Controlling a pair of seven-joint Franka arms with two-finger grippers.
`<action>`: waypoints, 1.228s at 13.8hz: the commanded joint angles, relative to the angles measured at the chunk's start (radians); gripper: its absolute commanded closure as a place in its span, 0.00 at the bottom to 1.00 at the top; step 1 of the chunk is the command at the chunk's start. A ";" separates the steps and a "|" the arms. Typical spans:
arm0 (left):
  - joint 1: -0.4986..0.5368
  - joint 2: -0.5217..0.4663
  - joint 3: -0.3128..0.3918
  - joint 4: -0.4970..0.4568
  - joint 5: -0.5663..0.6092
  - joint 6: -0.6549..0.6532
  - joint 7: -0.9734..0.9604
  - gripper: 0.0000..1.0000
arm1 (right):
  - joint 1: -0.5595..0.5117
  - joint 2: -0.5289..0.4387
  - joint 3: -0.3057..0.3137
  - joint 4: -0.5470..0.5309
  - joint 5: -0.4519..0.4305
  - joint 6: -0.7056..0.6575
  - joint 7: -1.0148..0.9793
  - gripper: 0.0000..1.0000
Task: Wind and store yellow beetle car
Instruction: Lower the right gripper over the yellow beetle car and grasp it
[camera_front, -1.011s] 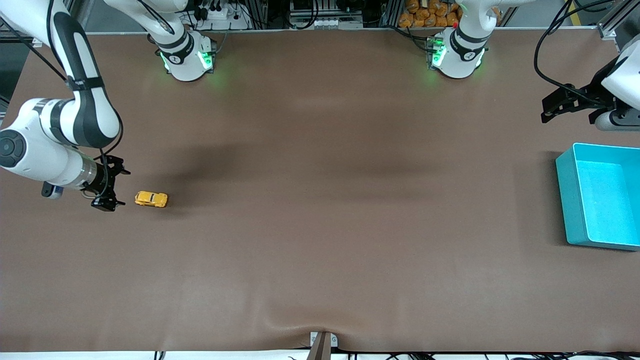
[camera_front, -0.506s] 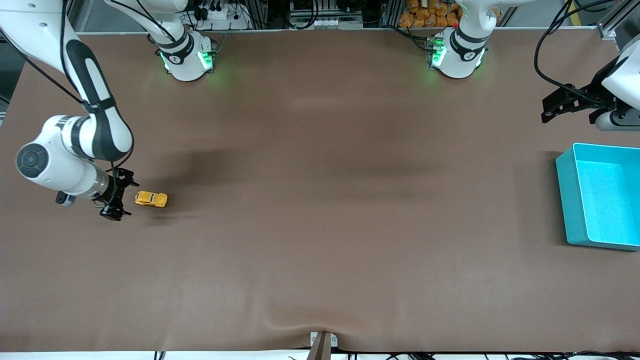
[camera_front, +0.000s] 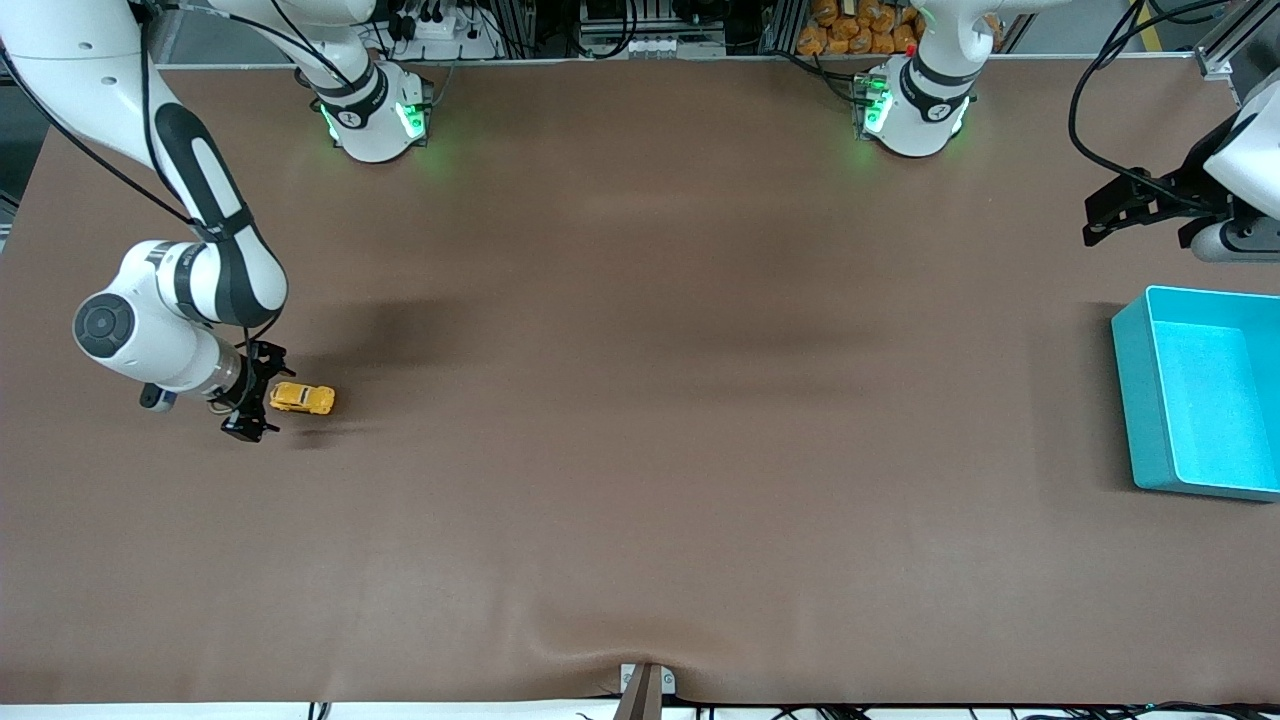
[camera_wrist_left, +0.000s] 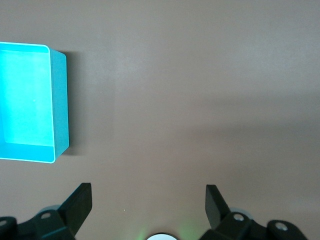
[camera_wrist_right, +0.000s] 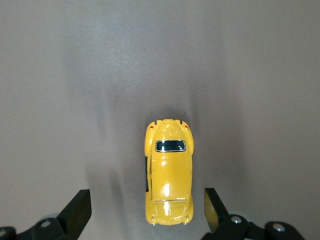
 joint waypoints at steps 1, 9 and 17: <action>0.005 -0.013 -0.002 0.000 -0.019 -0.003 0.005 0.00 | 0.001 0.006 0.004 -0.022 0.002 0.019 0.021 0.07; 0.006 -0.011 -0.002 0.000 -0.019 -0.003 0.006 0.00 | 0.006 0.001 0.004 -0.052 -0.001 0.028 0.070 0.35; 0.009 -0.011 0.000 0.000 -0.019 0.000 0.006 0.00 | 0.006 -0.010 0.004 -0.055 -0.004 0.024 0.080 0.42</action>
